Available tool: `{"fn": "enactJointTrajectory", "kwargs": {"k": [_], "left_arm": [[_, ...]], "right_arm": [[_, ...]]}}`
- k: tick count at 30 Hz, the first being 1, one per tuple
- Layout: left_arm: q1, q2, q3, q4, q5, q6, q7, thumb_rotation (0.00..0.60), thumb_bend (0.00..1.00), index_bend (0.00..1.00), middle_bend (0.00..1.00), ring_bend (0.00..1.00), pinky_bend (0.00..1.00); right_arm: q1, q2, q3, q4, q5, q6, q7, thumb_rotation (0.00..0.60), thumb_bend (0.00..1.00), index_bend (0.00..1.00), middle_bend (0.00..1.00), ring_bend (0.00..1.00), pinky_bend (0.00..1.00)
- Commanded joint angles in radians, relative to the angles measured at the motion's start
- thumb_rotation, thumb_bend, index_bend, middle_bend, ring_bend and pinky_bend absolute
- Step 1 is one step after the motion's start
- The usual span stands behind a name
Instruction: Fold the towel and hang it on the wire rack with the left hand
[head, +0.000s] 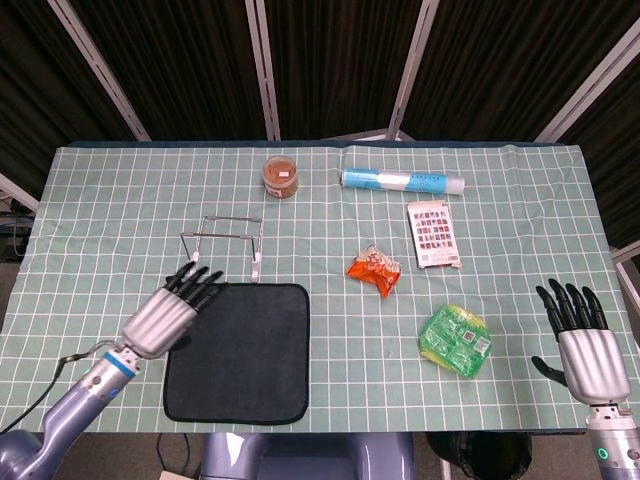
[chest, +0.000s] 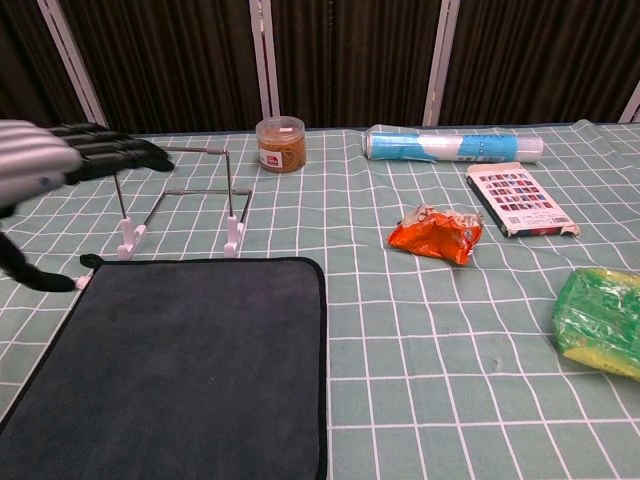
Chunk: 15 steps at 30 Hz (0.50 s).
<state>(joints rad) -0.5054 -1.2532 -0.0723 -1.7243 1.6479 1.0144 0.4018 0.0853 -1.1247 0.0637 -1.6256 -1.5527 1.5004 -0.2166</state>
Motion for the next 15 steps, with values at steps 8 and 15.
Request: {"fn": "enactJointTrajectory", "kwargs": {"k": [8,15], "left_arm": [[-0.181,-0.175,0.024,0.116,0.088,-0.163,-0.041,0.6,0.42,0.26,0.0,0.0,0.0],[-0.226,-0.266,0.039,0.213,0.079,-0.192,-0.043,0.6,0.43,0.28,0.0,0.0,0.0]], "right_arm": [[0.003,0.002,0.013,0.01,0.033,-0.008,0.006,0.6,0.0,0.0,0.0,0.0,0.0],[-0.003,0.008,0.013,0.01,0.049,-0.007,0.011,0.6,0.0,0.0,0.0,0.0,0.0]]}}
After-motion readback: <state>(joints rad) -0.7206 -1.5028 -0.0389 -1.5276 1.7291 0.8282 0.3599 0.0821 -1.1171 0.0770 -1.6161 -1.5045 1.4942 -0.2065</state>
